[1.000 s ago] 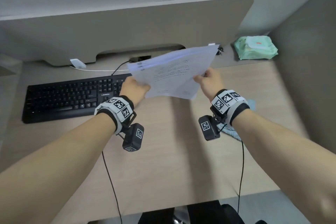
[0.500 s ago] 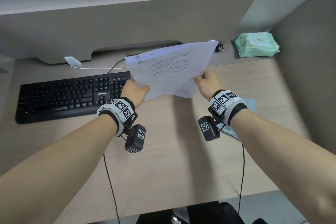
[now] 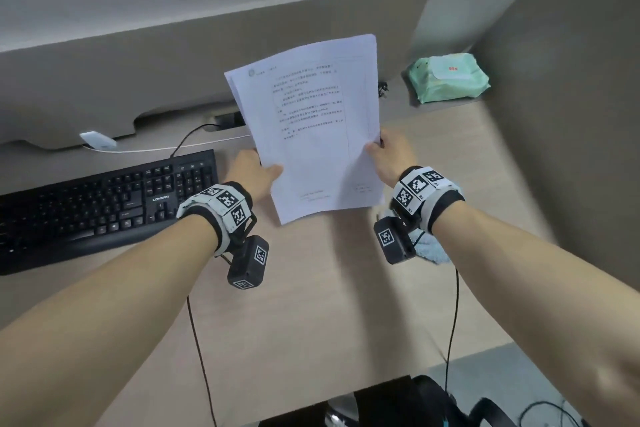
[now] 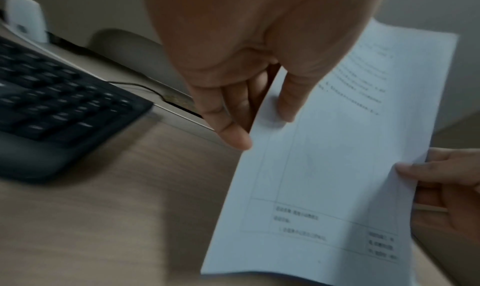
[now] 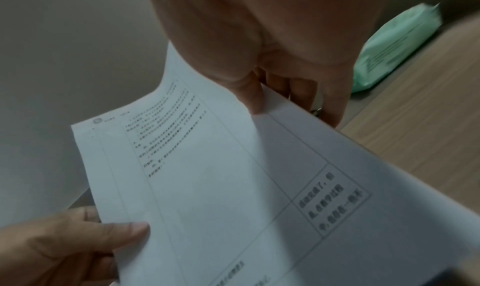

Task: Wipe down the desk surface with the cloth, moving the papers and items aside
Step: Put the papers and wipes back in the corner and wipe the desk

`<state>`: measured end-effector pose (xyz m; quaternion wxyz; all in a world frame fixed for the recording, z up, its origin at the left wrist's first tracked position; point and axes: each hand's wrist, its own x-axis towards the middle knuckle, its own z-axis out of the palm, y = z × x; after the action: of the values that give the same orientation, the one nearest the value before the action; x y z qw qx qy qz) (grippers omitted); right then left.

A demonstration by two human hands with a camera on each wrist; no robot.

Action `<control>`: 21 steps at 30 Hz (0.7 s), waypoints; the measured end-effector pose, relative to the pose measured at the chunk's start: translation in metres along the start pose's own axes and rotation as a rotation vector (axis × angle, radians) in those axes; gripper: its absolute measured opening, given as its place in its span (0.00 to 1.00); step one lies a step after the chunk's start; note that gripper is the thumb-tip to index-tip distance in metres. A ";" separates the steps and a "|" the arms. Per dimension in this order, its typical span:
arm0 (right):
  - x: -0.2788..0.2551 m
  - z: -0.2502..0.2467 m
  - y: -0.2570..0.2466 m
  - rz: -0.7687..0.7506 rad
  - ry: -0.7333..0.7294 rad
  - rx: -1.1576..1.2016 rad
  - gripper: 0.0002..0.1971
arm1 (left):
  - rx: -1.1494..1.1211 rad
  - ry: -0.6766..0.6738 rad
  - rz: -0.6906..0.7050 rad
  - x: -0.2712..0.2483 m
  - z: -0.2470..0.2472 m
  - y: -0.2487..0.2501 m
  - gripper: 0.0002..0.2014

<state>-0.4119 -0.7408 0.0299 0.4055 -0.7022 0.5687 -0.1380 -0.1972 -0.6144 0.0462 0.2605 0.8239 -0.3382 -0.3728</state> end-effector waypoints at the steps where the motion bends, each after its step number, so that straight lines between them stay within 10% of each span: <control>1: 0.000 -0.011 0.008 0.034 0.016 -0.010 0.13 | 0.004 -0.042 0.021 -0.001 0.009 0.009 0.08; 10: 0.006 -0.145 0.139 0.400 0.163 -0.159 0.07 | 0.252 -0.396 0.144 0.004 0.155 0.085 0.04; 16: 0.020 -0.187 0.208 0.584 0.082 -0.264 0.10 | 0.808 -0.542 0.474 -0.006 0.235 0.108 0.33; 21: 0.032 -0.192 0.230 0.586 0.051 -0.319 0.13 | 0.944 -0.504 0.441 -0.003 0.257 0.102 0.34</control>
<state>-0.6854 -0.8551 -0.0240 0.2989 -0.5596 0.7708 0.0577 -0.4389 -0.7224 -0.0335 -0.1525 0.6468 -0.6830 -0.3030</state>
